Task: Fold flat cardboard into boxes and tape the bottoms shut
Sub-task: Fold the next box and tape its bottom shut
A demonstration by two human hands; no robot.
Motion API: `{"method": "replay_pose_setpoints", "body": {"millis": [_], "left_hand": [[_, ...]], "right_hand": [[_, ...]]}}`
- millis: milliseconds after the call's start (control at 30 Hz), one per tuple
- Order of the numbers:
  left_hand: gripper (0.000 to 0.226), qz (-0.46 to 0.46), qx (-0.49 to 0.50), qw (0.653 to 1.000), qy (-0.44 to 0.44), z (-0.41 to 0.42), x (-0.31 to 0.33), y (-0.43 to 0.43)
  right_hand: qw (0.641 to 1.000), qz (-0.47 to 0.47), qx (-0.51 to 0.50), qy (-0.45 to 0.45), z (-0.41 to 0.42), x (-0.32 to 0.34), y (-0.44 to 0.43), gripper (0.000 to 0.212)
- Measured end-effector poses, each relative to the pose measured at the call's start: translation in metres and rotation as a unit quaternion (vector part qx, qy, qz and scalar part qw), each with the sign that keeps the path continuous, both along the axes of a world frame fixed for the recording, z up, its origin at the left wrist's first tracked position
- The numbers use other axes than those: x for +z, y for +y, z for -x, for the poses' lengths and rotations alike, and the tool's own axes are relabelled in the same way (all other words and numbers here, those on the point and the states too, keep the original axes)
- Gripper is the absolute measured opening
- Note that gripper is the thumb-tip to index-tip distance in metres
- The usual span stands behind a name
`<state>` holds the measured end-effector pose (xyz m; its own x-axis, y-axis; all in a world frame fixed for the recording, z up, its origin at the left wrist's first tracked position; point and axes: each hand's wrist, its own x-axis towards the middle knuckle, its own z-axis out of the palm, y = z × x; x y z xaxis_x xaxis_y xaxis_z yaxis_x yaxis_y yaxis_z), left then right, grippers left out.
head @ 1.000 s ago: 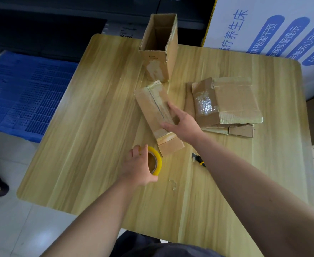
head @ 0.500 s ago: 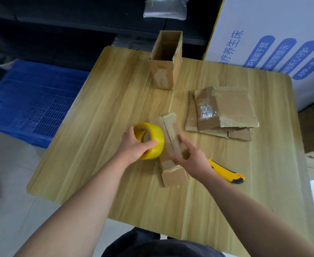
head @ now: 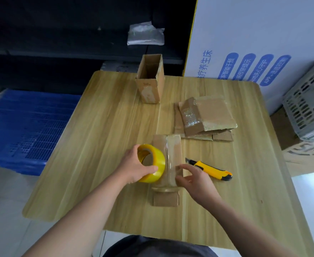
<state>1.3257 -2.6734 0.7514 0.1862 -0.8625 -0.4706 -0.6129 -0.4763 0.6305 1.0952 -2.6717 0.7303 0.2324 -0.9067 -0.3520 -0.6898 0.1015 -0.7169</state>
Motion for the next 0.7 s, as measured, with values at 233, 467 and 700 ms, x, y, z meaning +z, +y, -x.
{"method": "replay_pose_setpoints", "body": {"millis": [233, 467, 700], "left_hand": [[0.111, 0.095, 0.016, 0.995, 0.010, 0.000, 0.028, -0.022], [0.118, 0.287, 0.012, 0.958, 0.013, 0.022, 0.050, -0.033], [0.084, 0.311, -0.014, 0.947, 0.081, 0.031, 0.065, -0.055]], "right_hand": [[0.997, 0.082, 0.003, -0.003, 0.001, 0.028, -0.037, 0.031], [0.956, -0.010, 0.001, -0.292, -0.021, 0.075, -0.064, 0.018], [0.941, -0.018, 0.008, -0.337, -0.019, 0.085, -0.099, 0.033]]}}
